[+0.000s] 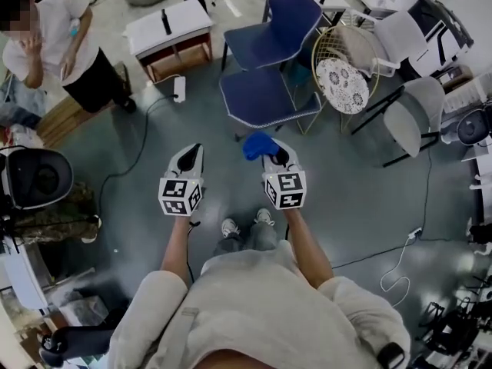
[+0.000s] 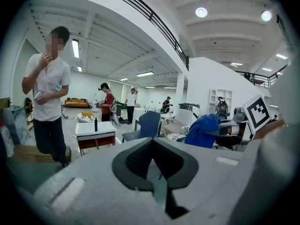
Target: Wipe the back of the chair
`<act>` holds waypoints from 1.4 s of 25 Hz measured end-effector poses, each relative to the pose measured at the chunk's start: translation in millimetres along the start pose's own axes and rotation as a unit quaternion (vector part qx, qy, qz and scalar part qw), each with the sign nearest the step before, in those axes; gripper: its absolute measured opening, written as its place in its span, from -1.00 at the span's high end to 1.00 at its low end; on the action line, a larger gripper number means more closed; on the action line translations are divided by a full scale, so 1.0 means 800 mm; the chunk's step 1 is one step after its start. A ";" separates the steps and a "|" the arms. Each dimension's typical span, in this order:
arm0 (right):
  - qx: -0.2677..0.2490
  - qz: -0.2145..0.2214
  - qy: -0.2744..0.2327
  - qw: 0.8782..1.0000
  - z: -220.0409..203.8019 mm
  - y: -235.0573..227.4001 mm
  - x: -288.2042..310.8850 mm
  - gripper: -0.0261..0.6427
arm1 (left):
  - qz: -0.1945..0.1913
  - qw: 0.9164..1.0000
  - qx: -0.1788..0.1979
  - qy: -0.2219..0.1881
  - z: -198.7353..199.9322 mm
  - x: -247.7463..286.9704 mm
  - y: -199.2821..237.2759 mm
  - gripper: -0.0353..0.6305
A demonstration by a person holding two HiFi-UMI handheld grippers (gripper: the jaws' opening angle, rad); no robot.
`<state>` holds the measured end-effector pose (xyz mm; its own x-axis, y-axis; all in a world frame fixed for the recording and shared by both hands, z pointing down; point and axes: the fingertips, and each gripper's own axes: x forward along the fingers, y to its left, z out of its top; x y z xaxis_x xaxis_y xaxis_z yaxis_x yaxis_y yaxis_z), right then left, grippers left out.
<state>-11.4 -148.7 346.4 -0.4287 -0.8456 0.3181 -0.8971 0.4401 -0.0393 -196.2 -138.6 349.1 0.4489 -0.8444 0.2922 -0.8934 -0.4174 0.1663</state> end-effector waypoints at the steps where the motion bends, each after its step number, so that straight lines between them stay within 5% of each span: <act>1: 0.000 0.007 0.002 1.000 -0.004 -0.001 0.003 0.78 | 0.006 1.000 -0.003 0.001 -0.002 0.002 0.000 0.89; 14: -0.008 0.074 -0.005 0.997 -0.057 -0.007 0.045 0.78 | 0.042 0.999 -0.031 0.014 -0.059 0.046 -0.017 0.89; 35: 0.013 0.073 -0.001 0.997 -0.155 -0.025 0.141 0.78 | 0.057 0.996 -0.067 0.027 -0.200 0.103 0.029 0.89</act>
<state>-28.4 -215.6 500.5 -0.5549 -0.7735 0.3061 -0.8277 0.5502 -0.1101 -177.2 -164.0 527.5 0.3484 -0.8632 0.3654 -0.9295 -0.2680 0.2532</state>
